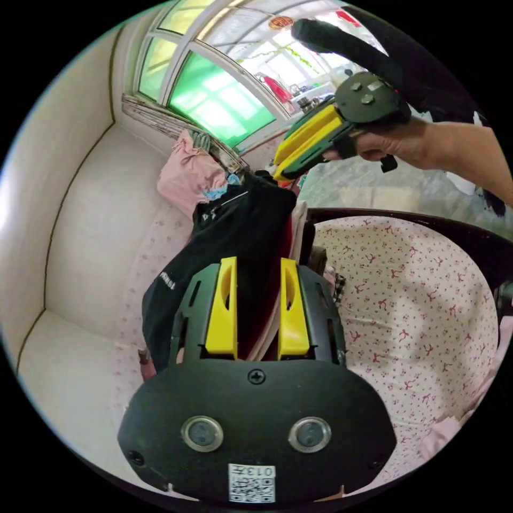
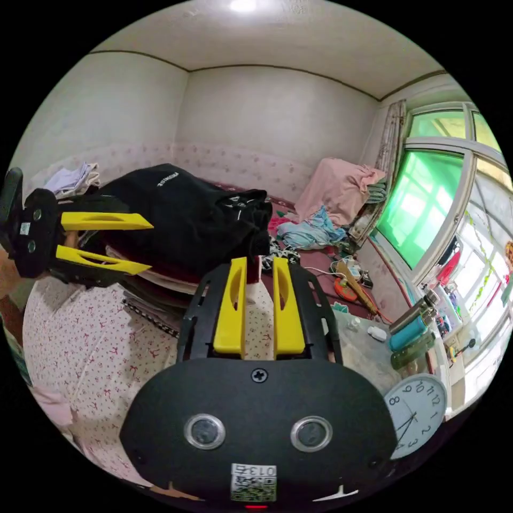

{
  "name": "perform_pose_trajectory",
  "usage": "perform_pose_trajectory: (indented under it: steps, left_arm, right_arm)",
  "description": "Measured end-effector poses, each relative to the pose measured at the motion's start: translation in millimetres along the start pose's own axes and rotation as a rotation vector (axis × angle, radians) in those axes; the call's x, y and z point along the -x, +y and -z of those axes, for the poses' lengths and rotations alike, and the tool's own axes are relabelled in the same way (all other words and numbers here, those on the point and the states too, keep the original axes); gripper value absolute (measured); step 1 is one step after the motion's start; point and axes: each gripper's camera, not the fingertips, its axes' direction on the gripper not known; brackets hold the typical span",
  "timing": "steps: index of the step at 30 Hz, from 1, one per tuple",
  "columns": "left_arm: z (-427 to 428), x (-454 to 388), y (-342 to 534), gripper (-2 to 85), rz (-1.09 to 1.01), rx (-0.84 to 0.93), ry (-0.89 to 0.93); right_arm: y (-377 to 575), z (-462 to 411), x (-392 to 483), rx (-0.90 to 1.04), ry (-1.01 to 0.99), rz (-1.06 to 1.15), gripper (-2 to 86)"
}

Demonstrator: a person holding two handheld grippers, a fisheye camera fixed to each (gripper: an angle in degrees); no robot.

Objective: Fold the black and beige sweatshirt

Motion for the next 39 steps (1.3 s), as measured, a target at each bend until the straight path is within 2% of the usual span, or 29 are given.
perform_pose_trajectory:
  steps: [3, 7, 9, 12, 15, 17, 21, 24, 29, 31, 33, 35, 36, 37, 38, 39]
  left_arm:
    - [-22, 10, -22, 5.2, 0.036, 0.067, -0.023]
    - [-19, 63, -18, 2.8, 0.191, 0.062, 0.12]
    - [-3, 92, -8, 2.2, 0.296, 0.01, 0.16]
    - [51, 145, 16, 1.5, 0.426, -0.18, 0.222]
    - [126, 199, 48, 1.2, 0.512, -0.33, 0.184]
    - [199, 241, 92, 1.0, 0.615, -0.468, 0.147]
    - [312, 275, 186, 1.0, 0.682, -0.685, 0.074]
    - [375, 278, 259, 1.1, 0.698, -0.712, 0.002]
    - [418, 243, 399, 1.2, 0.773, -0.63, 0.008]
    - [420, 219, 457, 1.1, 0.848, -0.545, -0.006]
    - [413, 191, 524, 1.1, 0.969, -0.436, 0.009]
    - [388, 145, 616, 1.1, 1.111, -0.198, 0.09]
    - [380, 132, 637, 1.0, 1.143, -0.122, 0.116]
    - [363, 103, 678, 1.0, 1.18, 0.04, 0.184]
    - [349, 75, 711, 0.8, 1.182, 0.2, 0.233]
    - [346, 64, 725, 0.8, 1.19, 0.265, 0.23]
  right_arm:
    - [-1, -11, -7, 0.016, -0.022, 0.065, 4.5]
    - [-3, -9, -7, 0.054, -0.029, 0.195, 1.0]
    - [-9, 0, -12, 0.073, -0.071, 0.211, 0.4]
    - [-24, 46, -34, -0.085, -0.235, 0.123, -0.1]
    - [-40, 101, -36, -0.204, -0.272, 0.148, -0.3]
    - [-45, 142, -32, -0.305, -0.296, 0.169, -0.4]
    - [-37, 246, -24, -0.601, -0.338, 0.185, -0.3]
    - [-16, 301, -18, -0.746, -0.416, 0.203, -0.2]
    - [50, 338, 4, -0.756, -0.575, 0.161, -0.1]
    - [91, 338, 17, -0.725, -0.555, 0.144, -0.1]
    - [151, 323, 43, -0.544, -0.529, 0.112, -0.1]
    - [204, 300, 66, -0.319, -0.542, 0.051, -0.1]
    - [243, 277, 82, -0.122, -0.606, -0.031, -0.1]
    - [286, 254, 105, 0.118, -0.649, -0.067, 0.0]
    - [307, 245, 119, 0.238, -0.646, -0.067, 0.0]
    - [346, 241, 138, 0.364, -0.638, -0.101, 0.1]
